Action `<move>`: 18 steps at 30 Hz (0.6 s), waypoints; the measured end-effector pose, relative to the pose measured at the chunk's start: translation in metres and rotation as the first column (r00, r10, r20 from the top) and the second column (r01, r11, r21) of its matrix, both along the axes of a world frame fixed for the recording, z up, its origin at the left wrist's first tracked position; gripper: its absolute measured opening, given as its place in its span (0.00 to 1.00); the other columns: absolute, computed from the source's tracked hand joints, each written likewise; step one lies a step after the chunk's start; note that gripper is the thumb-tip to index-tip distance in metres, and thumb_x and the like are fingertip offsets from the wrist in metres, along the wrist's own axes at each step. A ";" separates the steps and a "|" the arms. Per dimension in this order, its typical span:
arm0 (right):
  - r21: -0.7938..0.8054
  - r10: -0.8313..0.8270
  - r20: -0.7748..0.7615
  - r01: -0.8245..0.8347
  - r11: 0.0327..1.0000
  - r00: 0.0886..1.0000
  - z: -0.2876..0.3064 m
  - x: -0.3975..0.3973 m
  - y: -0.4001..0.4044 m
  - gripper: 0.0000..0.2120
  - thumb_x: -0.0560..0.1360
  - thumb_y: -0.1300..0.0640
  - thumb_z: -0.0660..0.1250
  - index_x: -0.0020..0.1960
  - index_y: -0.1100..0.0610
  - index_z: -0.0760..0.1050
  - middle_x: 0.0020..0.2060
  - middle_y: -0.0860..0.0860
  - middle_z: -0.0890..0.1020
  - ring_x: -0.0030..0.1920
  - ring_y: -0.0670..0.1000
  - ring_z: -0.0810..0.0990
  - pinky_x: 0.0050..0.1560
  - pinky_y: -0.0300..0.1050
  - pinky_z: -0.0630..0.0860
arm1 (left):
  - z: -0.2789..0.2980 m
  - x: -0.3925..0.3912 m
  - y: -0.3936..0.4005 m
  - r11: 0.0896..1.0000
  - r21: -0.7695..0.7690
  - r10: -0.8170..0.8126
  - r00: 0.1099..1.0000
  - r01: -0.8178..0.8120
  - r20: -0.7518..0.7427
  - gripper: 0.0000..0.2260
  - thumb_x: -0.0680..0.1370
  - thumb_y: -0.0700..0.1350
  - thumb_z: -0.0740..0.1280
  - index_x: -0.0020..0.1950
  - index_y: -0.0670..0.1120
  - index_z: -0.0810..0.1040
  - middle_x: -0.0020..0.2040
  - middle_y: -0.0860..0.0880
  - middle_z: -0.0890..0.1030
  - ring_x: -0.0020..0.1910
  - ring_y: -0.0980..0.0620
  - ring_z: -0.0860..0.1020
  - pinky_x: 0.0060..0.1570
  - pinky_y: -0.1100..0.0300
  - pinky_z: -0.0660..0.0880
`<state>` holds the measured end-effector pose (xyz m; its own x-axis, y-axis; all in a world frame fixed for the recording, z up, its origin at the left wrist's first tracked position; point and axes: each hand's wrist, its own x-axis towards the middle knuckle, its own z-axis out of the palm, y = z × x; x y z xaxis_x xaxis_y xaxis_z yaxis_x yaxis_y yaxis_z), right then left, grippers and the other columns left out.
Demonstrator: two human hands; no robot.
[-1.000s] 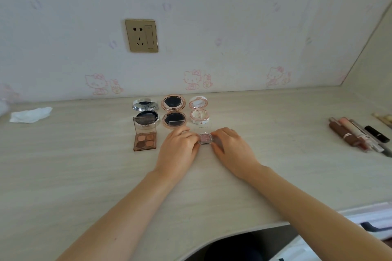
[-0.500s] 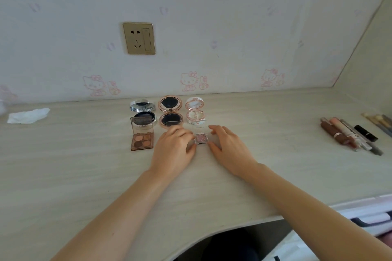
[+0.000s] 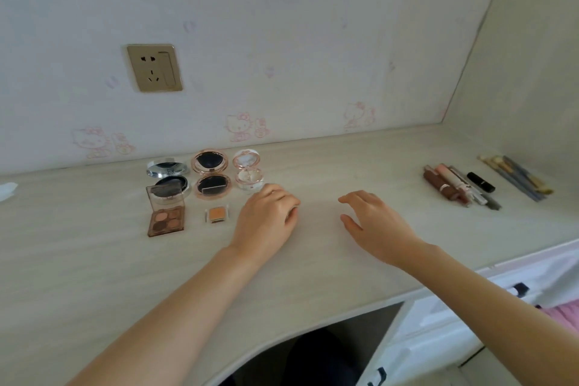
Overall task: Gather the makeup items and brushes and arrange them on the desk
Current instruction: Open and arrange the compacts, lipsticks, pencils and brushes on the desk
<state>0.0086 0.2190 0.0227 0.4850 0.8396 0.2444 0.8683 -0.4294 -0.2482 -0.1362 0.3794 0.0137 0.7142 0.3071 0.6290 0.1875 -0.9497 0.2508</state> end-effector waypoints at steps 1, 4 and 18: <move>-0.001 -0.017 0.006 0.017 1.000 1.000 -0.001 0.006 -0.009 0.18 0.81 0.52 0.58 0.69 0.54 0.68 0.67 0.48 0.72 0.68 0.49 0.67 0.63 0.45 0.70 | 0.000 0.008 -0.007 1.000 -0.008 -0.015 1.000 0.015 -0.005 0.04 0.70 0.37 0.73 0.43 0.44 0.84 0.40 0.51 0.84 0.49 0.47 0.80 0.42 0.55 0.78; 0.006 -0.076 0.022 0.076 0.997 0.997 -0.004 0.024 -0.035 0.17 0.80 0.51 0.58 0.68 0.53 0.69 0.66 0.47 0.72 0.67 0.49 0.68 0.62 0.44 0.70 | -0.003 0.034 -0.029 0.996 -0.028 -0.086 0.996 0.085 -0.017 0.03 0.70 0.38 0.72 0.42 0.44 0.84 0.40 0.50 0.84 0.48 0.47 0.80 0.42 0.55 0.78; 0.031 -0.313 0.052 0.312 0.950 0.948 0.000 0.112 -0.121 0.15 0.77 0.54 0.65 0.63 0.54 0.75 0.60 0.52 0.78 0.62 0.55 0.73 0.57 0.50 0.73 | -0.007 0.167 -0.100 0.948 -0.037 -0.317 0.938 0.315 -0.138 0.10 0.76 0.43 0.64 0.52 0.45 0.83 0.50 0.48 0.83 0.57 0.47 0.75 0.50 0.54 0.74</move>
